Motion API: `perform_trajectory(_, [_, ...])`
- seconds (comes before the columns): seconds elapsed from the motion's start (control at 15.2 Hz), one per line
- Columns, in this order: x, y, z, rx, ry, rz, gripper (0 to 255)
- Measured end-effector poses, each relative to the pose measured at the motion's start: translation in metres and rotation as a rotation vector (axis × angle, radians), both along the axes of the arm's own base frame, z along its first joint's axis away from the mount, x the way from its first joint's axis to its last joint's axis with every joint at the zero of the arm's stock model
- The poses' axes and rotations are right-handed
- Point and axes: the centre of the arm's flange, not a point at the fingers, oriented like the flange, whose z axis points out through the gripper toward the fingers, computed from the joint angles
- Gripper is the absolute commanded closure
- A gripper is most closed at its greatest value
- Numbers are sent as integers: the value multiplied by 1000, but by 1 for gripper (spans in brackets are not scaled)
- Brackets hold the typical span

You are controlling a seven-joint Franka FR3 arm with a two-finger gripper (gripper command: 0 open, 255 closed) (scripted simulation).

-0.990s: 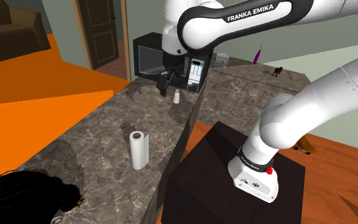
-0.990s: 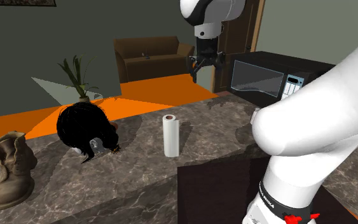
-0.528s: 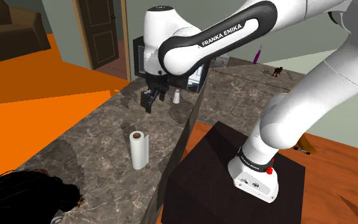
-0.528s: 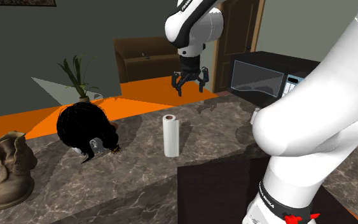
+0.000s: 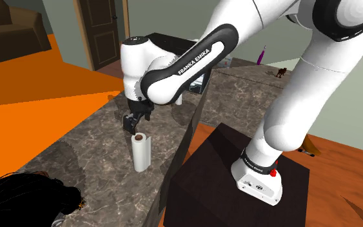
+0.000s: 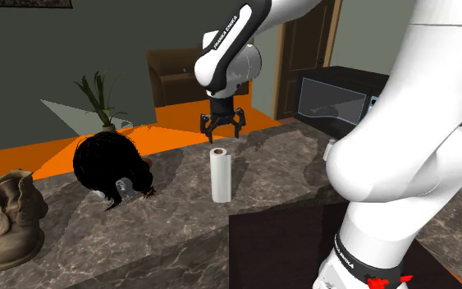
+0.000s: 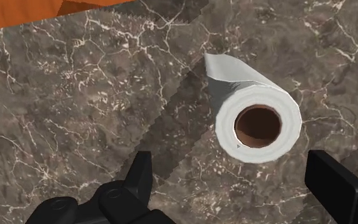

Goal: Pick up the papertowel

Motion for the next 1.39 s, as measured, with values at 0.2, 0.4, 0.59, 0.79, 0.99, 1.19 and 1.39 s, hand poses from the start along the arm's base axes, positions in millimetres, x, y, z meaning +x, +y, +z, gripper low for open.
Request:
perform_trajectory(0.2, [6,20,-25,2,5,6,0])
perform_trajectory(0.4, [7,23,-44,3,6,7,0])
perform_trajectory(0.59, [7,23,-60,3,6,7,0])
perform_trajectory(0.79, [6,24,-67,4,5,8,255])
perform_trajectory(0.99, [6,24,-67,6,2,8,255])
perform_trajectory(1.19, [6,25,-67,6,1,9,255])
perform_trajectory(1.39, [6,25,-67,6,2,9,255])
